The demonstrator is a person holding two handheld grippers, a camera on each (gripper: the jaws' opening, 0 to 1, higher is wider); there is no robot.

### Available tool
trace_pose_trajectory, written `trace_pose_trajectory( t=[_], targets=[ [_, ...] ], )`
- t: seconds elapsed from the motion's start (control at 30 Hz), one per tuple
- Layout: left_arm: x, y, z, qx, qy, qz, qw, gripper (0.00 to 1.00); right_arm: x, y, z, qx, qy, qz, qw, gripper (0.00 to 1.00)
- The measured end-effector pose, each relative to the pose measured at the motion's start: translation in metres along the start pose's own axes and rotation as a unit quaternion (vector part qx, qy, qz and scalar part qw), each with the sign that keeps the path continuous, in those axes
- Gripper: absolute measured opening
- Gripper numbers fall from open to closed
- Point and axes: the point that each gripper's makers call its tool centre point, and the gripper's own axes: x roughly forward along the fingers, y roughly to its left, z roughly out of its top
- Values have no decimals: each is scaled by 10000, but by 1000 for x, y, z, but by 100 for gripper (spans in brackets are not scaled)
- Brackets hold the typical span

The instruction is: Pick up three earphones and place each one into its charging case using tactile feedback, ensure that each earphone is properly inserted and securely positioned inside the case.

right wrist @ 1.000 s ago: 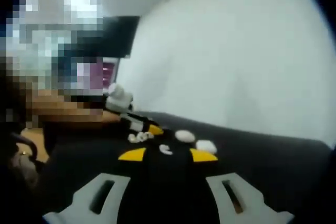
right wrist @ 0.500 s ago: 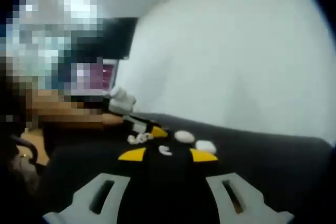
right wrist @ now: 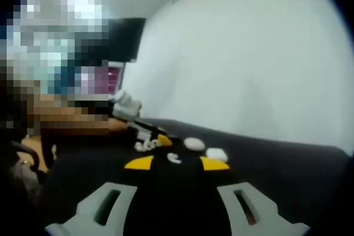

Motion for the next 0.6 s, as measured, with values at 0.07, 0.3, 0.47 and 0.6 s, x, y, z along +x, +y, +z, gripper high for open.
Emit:
trace_pose_trajectory(
  t=[0.07, 0.3, 0.47, 0.6],
  targets=[
    [-1, 1, 0, 69, 9, 80, 9999, 31, -1, -1, 1, 35, -30, -8, 10000, 32],
    [-8, 8, 9, 197, -252, 242, 9992, 31, -1, 2, 1, 4, -24, 6, 10000, 32],
    [-9, 5, 10, 210, -301, 189, 9991, 31, -3, 1, 2, 91, -83, -14, 9999, 32],
    [-16, 1, 16, 213, -492, 144, 9985, 31, -2, 2, 2, 44, -56, 0, 10000, 32]
  ],
)
